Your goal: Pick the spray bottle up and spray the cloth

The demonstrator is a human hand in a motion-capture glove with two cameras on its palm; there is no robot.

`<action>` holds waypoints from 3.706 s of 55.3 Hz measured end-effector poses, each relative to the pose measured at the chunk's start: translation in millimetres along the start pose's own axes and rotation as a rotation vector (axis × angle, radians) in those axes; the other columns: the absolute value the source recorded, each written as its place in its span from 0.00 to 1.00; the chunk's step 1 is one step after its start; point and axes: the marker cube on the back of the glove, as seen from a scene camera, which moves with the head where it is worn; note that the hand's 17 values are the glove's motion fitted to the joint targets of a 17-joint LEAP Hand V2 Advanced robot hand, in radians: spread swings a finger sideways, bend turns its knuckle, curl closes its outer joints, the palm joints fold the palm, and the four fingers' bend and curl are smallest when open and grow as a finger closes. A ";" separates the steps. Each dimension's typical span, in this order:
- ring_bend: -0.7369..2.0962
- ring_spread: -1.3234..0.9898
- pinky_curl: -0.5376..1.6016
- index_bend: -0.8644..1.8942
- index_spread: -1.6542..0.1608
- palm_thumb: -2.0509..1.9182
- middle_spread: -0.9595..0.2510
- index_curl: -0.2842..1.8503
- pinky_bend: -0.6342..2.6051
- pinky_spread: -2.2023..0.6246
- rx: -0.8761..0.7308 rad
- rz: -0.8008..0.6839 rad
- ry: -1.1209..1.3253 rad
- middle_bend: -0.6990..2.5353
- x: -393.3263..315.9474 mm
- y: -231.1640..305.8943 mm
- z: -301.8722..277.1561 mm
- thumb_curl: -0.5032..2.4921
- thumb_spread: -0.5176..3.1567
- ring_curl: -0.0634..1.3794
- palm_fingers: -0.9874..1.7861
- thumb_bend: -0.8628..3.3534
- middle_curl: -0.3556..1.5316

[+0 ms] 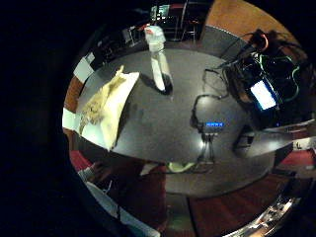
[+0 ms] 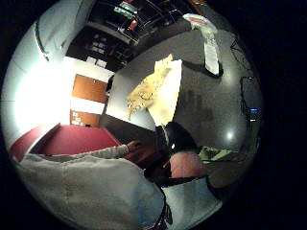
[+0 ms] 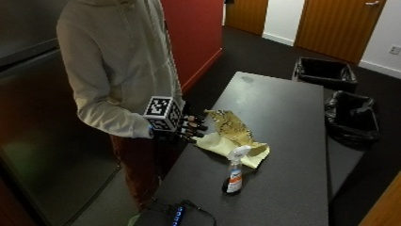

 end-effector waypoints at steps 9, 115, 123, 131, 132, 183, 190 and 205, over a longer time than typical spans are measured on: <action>0.39 0.58 0.41 0.35 0.71 0.68 0.77 0.21 0.34 0.86 0.063 0.057 -0.136 0.30 25.6 -17.5 4.4 0.29 0.40 0.22 0.38 0.19 0.36; 0.42 0.49 0.38 0.39 0.73 0.73 0.66 0.29 0.24 0.78 0.024 0.359 -0.812 0.30 67.2 -188.9 139.0 0.30 0.38 0.26 0.73 0.21 0.39; 0.43 0.48 0.39 0.40 0.76 0.75 0.65 0.32 0.25 0.75 0.021 0.335 -0.758 0.33 55.6 -198.4 140.9 0.32 0.35 0.29 0.81 0.20 0.41; 0.42 0.48 0.40 0.40 0.79 0.77 0.66 0.34 0.26 0.72 -0.034 0.296 -0.703 0.35 40.1 -204.2 145.6 0.35 0.29 0.31 0.83 0.20 0.43; 0.42 0.48 0.41 0.40 0.79 0.77 0.66 0.34 0.26 0.71 -0.041 0.289 -0.695 0.35 37.7 -204.6 146.8 0.35 0.28 0.31 0.83 0.20 0.43; 0.45 0.48 0.43 0.47 0.84 0.78 0.70 0.39 0.29 0.70 -0.480 -0.163 0.479 0.40 -176.1 -184.9 66.0 0.40 0.12 0.36 0.85 0.20 0.46; 0.46 0.48 0.43 0.47 0.84 0.78 0.70 0.39 0.29 0.70 -0.459 -0.082 0.649 0.40 -172.5 -175.1 67.6 0.40 0.11 0.37 0.85 0.20 0.46; 0.46 0.48 0.43 0.48 0.83 0.78 0.70 0.39 0.29 0.70 -0.463 -0.020 0.443 0.40 -186.3 -145.6 109.0 0.40 0.11 0.37 0.85 0.20 0.45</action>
